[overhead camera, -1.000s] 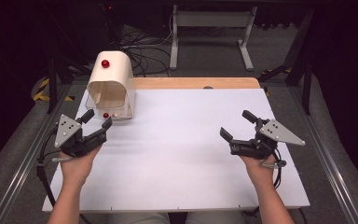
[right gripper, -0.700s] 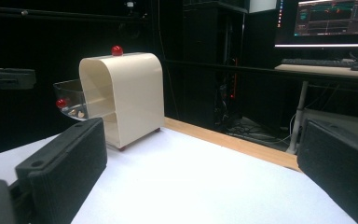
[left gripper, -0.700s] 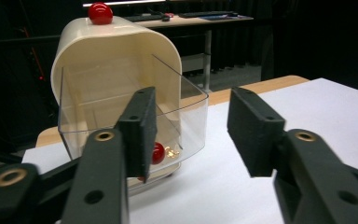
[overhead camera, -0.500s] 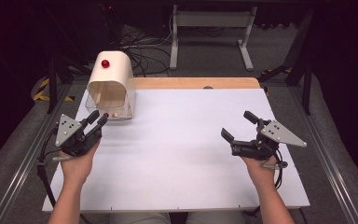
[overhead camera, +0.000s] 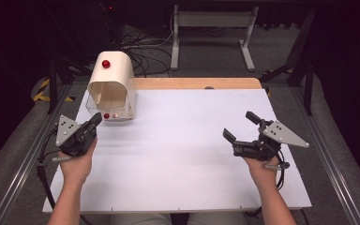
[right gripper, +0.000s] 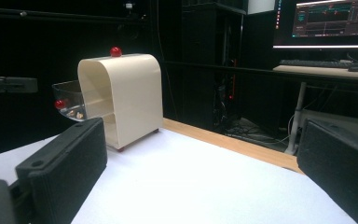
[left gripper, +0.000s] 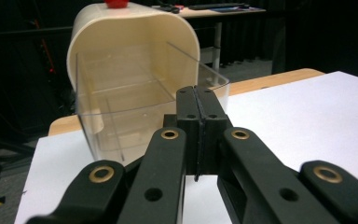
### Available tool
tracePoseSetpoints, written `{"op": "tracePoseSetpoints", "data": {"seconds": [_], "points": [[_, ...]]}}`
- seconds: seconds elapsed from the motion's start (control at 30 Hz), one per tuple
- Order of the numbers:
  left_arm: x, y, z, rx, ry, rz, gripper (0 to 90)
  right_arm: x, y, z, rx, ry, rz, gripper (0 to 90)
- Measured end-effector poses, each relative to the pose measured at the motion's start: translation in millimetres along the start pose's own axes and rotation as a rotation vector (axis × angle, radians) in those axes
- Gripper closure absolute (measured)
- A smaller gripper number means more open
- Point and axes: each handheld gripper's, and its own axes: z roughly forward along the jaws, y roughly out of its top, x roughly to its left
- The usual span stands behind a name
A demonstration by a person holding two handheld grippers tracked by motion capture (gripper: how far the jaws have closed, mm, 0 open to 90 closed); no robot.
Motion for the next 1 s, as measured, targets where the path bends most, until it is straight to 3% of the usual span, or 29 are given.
{"op": "tracePoseSetpoints", "data": {"seconds": [0.4,1.0], "points": [[8.6,-9.7,9.3,0.039,0.053,-0.02,89.7,-0.7,0.3,-1.3,-0.005,-0.004,-0.004,2.2],[8.6,-14.1,26.5,0.079,0.1,-0.032,89.8,-1.0,0.6,-3.1,-0.008,-0.011,-0.006,2.2]]}}
